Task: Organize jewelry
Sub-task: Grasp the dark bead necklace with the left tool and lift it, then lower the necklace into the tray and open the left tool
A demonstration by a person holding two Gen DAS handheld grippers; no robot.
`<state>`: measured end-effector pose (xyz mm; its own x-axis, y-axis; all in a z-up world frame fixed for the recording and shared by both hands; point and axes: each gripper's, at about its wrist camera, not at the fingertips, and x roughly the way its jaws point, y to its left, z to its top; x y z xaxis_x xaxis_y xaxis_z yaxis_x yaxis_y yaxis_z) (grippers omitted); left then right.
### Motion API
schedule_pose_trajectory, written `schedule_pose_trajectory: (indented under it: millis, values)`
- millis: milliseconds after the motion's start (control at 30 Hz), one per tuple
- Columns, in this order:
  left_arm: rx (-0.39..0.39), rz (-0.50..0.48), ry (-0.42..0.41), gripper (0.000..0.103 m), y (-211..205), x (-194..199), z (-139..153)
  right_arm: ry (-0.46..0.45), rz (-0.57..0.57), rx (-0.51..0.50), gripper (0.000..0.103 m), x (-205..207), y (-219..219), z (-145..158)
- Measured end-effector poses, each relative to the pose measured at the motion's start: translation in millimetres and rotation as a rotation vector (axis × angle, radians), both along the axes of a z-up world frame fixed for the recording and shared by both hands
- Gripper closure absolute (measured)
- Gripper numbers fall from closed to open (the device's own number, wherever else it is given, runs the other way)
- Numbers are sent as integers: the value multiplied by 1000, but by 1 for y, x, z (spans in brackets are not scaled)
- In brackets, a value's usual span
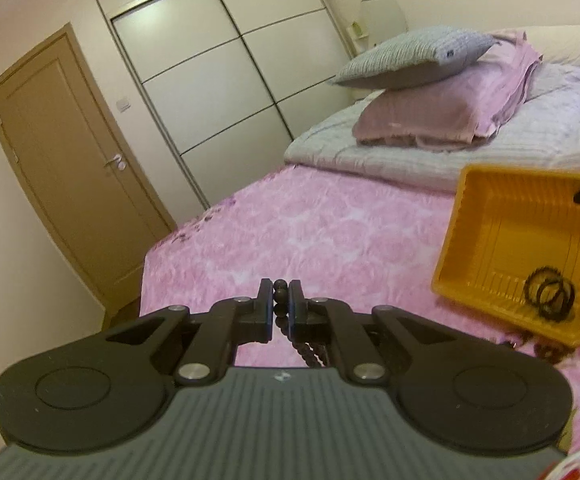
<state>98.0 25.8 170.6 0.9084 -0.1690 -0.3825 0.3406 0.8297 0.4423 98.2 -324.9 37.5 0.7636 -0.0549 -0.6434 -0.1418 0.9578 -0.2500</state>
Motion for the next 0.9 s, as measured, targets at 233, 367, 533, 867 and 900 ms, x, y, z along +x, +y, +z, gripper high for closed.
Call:
schedule_pose_trajectory:
  millis: [233, 367, 533, 867, 900]
  values:
    - [-19, -61, -39, 97, -14, 9, 38, -3, 8, -6, 99, 3, 2, 3]
    - [-40, -96, -61, 97, -26, 14, 60, -3, 9, -6, 99, 3, 2, 4]
    - [-71, -162, -92, 97, -54, 23, 87, -2, 9, -7, 99, 4, 2, 4]
    - [-123, -317, -162, 97, -124, 29, 140, -3, 9, -2, 99, 5, 1, 3]
    - [-130, -329, -167, 97, -130, 29, 144, -2, 9, -3, 99, 5, 1, 3]
